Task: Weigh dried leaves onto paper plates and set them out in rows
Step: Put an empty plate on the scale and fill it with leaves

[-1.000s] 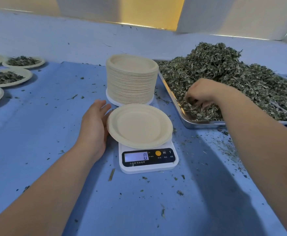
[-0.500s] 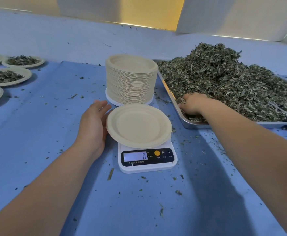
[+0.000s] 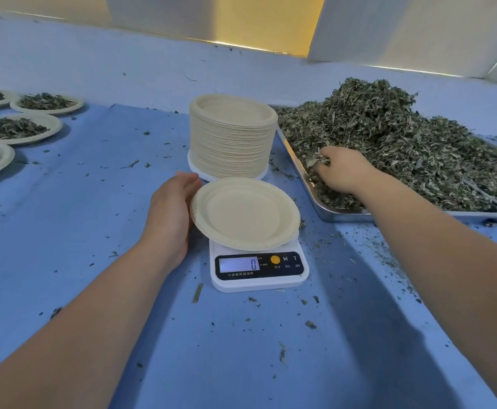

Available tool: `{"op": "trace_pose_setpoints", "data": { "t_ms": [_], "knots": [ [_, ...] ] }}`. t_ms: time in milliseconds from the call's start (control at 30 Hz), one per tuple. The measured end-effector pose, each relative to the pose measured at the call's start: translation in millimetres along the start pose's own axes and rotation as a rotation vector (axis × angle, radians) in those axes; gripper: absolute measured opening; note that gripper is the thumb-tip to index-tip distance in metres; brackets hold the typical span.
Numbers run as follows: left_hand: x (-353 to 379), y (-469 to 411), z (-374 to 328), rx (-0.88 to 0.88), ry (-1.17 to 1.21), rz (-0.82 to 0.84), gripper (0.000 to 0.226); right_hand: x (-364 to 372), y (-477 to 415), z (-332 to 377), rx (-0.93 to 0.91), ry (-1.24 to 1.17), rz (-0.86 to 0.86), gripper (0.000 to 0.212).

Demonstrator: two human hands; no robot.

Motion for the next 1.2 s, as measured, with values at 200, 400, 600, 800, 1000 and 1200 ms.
{"op": "trace_pose_setpoints", "data": {
  "t_ms": [200, 400, 600, 800, 1000, 1200],
  "knots": [
    [-2, -2, 2, -0.012, -0.014, -0.022, 0.049, -27, 13, 14, -0.044, -0.078, -0.15, 0.057],
    [-2, -1, 2, 0.005, -0.062, -0.007, 0.037, -68, 40, 68, -0.196, -0.147, -0.25, 0.047],
    [1, 6, -4, 0.053, -0.077, 0.038, 0.033, -66, 92, 138, -0.458, -0.185, -0.236, 0.03],
    [1, 4, -4, 0.091, -0.063, 0.073, 0.026, -9, 117, 165, -0.496, 0.013, 0.131, 0.048],
    [3, 4, -4, 0.102, -0.047, 0.097, 0.031, -33, 117, 141, -0.408, -0.279, 0.002, 0.044],
    [3, 4, -1, 0.097, -0.085, 0.078, 0.027, -17, 126, 80, -0.196, -0.496, -0.365, 0.021]
  ]
}}
Point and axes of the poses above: each hand's wrist, its own y-axis away from the middle knuckle, its own x-axis out of the palm, z = x × y, the point moved 4 cm from there along -y, towards the middle knuckle, and after that the axes turned 1 degree about y, right-handed, at the moved point
